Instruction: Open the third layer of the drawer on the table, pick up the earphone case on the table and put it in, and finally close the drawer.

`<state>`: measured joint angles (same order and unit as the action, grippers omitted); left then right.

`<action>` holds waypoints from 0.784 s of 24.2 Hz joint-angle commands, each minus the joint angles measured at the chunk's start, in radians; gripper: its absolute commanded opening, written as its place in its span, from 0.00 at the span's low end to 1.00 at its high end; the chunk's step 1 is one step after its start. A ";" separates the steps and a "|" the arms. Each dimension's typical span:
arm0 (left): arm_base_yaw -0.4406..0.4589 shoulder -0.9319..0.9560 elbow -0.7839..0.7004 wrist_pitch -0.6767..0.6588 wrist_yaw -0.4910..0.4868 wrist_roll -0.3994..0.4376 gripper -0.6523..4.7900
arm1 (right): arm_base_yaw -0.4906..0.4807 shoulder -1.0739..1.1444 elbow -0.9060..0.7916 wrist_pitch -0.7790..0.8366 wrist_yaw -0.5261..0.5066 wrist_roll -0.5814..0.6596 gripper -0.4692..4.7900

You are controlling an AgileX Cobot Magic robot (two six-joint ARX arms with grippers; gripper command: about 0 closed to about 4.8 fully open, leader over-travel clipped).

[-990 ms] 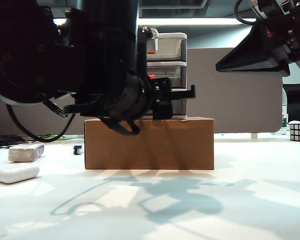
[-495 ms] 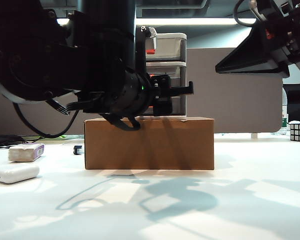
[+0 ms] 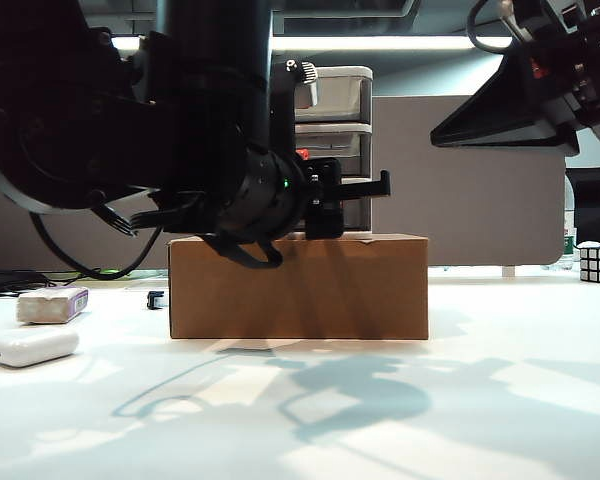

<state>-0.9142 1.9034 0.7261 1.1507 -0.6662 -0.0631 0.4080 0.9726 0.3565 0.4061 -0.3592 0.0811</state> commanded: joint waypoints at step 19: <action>0.016 0.000 0.032 -0.028 0.015 0.003 0.31 | 0.001 -0.002 0.005 0.018 0.000 -0.003 0.08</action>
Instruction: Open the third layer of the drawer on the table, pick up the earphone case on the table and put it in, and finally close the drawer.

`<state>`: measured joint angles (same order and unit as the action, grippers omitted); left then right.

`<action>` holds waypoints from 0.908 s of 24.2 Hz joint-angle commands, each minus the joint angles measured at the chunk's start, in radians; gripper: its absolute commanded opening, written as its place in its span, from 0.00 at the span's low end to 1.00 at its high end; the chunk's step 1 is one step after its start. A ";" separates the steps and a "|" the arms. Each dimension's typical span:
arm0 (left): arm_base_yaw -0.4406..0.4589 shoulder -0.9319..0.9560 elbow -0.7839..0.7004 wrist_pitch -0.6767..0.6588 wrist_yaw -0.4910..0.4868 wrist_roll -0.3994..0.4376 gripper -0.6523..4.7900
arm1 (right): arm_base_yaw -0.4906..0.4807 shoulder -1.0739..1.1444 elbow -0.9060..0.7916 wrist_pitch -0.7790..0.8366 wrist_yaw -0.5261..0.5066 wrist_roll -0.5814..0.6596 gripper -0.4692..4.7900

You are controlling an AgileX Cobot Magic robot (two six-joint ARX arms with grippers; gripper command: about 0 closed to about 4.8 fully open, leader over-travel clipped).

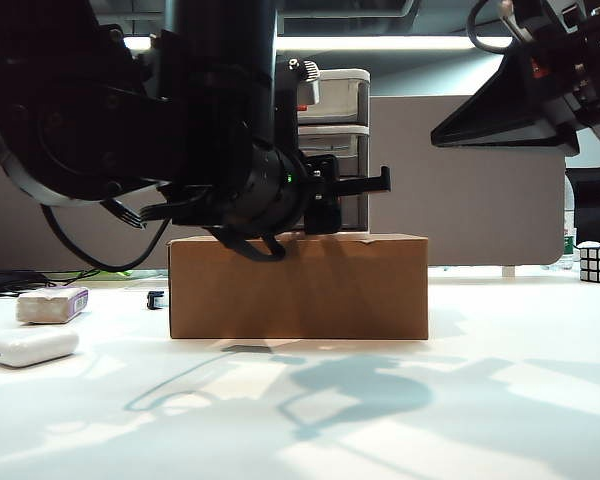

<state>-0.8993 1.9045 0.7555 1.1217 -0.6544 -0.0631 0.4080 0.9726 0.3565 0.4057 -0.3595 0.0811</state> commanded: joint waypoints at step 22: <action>0.005 0.004 0.003 -0.007 0.000 -0.024 0.11 | 0.002 0.478 0.433 0.130 -0.081 -0.004 0.08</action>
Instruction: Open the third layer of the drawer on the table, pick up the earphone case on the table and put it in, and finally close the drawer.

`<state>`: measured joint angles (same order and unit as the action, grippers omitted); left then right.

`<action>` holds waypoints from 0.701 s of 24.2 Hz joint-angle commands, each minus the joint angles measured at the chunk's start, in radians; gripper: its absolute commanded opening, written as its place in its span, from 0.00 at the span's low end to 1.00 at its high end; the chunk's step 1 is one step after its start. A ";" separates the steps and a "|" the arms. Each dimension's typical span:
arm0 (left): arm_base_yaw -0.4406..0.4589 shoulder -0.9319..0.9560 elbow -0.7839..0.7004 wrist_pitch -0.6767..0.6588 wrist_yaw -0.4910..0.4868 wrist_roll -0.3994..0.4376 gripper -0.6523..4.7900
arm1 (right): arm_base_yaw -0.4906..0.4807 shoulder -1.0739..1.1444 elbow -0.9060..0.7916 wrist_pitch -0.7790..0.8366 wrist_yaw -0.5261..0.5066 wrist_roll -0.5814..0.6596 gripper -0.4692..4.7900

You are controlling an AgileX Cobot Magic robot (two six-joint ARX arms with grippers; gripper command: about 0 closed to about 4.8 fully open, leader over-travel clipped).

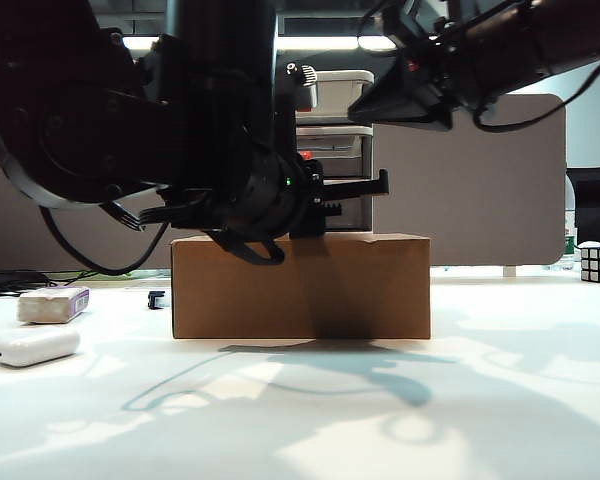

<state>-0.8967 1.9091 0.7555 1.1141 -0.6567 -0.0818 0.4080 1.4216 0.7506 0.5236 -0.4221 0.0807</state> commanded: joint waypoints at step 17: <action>-0.040 -0.001 -0.005 -0.036 -0.045 -0.004 0.11 | 0.001 0.071 0.077 0.018 0.053 -0.037 0.08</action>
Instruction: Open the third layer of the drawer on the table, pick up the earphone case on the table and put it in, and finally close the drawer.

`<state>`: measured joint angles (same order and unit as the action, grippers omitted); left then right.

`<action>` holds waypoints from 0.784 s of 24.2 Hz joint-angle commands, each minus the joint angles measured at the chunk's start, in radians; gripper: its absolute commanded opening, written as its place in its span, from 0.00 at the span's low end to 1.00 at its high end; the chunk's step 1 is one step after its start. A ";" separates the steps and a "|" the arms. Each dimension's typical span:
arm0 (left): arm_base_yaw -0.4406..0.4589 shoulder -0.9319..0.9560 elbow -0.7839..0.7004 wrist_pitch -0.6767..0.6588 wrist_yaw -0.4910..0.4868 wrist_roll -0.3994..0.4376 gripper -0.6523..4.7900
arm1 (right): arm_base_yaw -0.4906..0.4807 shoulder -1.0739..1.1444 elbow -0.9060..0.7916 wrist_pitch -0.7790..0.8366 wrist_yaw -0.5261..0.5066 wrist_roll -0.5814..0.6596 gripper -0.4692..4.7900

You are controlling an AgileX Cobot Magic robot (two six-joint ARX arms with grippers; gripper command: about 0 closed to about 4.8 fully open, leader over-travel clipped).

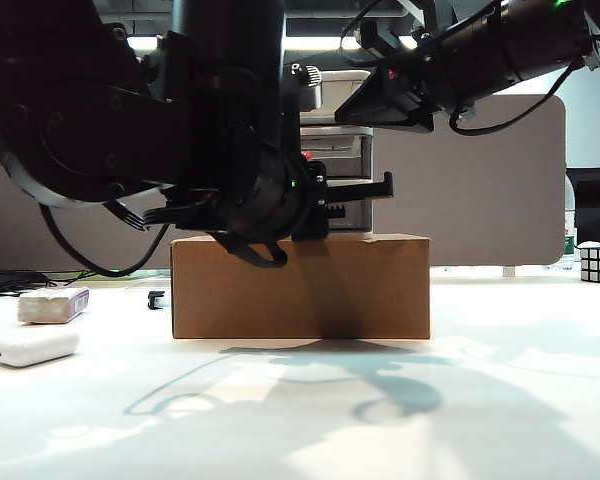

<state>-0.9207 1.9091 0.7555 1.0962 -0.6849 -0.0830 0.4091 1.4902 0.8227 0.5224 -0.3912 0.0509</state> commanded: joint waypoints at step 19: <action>-0.121 -0.013 -0.071 0.088 -0.145 -0.008 0.30 | 0.000 0.005 0.005 0.021 0.022 -0.007 0.08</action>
<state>-1.0527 1.9018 0.6830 1.1492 -0.8417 -0.0879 0.4084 1.4971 0.8207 0.5247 -0.3767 0.0471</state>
